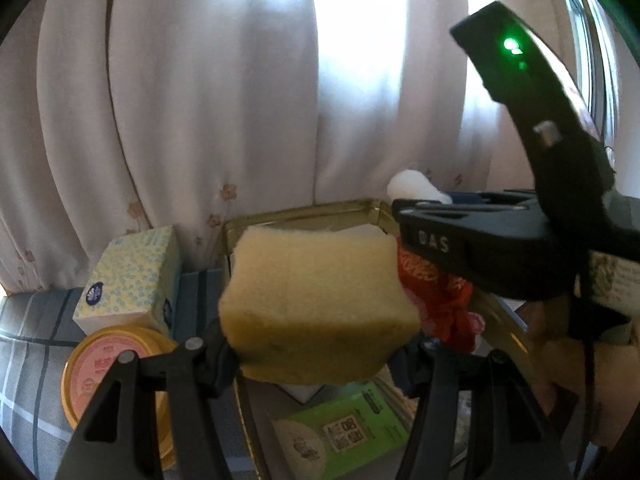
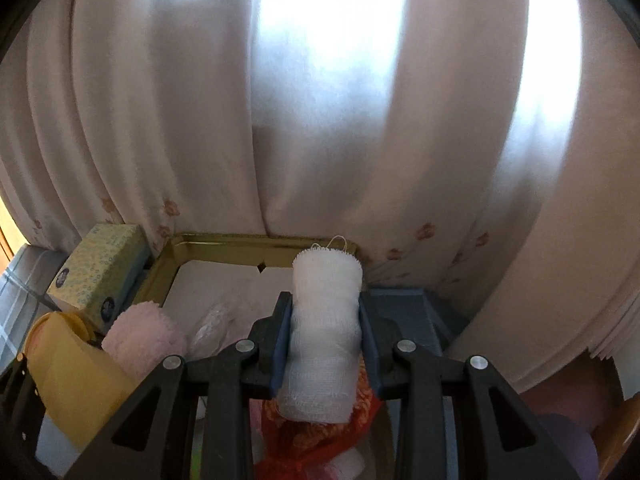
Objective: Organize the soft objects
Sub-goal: 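Open the left tool to drop the sponge into the tray while the right releases the towel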
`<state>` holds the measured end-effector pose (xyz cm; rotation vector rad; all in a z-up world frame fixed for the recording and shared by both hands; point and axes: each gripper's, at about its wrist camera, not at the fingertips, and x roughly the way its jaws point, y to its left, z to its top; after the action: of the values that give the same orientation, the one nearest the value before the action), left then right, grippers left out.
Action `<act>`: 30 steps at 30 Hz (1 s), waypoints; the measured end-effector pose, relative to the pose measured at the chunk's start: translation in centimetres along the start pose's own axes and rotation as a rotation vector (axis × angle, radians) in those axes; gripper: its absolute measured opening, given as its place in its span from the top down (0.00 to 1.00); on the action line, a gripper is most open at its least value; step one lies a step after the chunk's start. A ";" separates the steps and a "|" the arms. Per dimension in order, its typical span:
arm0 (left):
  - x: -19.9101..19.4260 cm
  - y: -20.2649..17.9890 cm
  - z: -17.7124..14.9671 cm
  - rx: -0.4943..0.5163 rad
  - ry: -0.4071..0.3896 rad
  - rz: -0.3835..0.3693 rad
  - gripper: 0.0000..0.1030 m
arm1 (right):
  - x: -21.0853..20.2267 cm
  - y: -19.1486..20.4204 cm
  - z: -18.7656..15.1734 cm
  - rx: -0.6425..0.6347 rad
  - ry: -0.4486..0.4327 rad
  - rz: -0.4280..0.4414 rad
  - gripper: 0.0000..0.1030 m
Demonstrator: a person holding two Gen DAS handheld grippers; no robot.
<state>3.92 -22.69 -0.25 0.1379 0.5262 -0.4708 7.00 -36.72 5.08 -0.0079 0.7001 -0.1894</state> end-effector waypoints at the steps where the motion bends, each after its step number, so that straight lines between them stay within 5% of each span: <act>1: 0.2 0.0 0.0 0.002 0.006 0.001 0.42 | 0.5 0.0 0.1 0.002 0.015 0.006 0.67; 10: 1.2 -0.4 -0.3 0.039 0.062 0.012 0.33 | 4.2 0.8 1.2 -0.003 0.147 0.076 0.64; 11: 1.3 -0.4 -0.3 0.035 0.074 0.007 0.26 | 4.9 0.6 1.3 0.017 0.171 0.108 0.60; 13: 1.0 -0.1 -0.2 0.026 0.071 -0.015 0.07 | 6.0 0.2 1.1 0.063 0.224 0.145 0.31; 14: 0.7 0.0 -0.1 0.019 0.058 -0.015 0.00 | 6.1 0.1 1.0 0.076 0.231 0.151 0.29; 21: -0.6 -0.5 -0.3 0.057 -0.019 0.032 0.00 | 2.2 -1.1 1.1 0.137 0.130 0.183 0.28; 25: -2.6 0.0 -0.7 0.058 -0.137 0.077 0.00 | -1.4 -2.2 -0.6 0.211 0.010 0.203 0.27; 30: -3.0 1.0 -1.4 0.039 -0.168 0.093 0.00 | -4.2 -2.7 -3.7 0.288 -0.112 0.114 0.27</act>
<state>1.46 -20.32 0.04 0.1580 0.3442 -0.3985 1.03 -38.42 5.09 0.2941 0.5555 -0.1774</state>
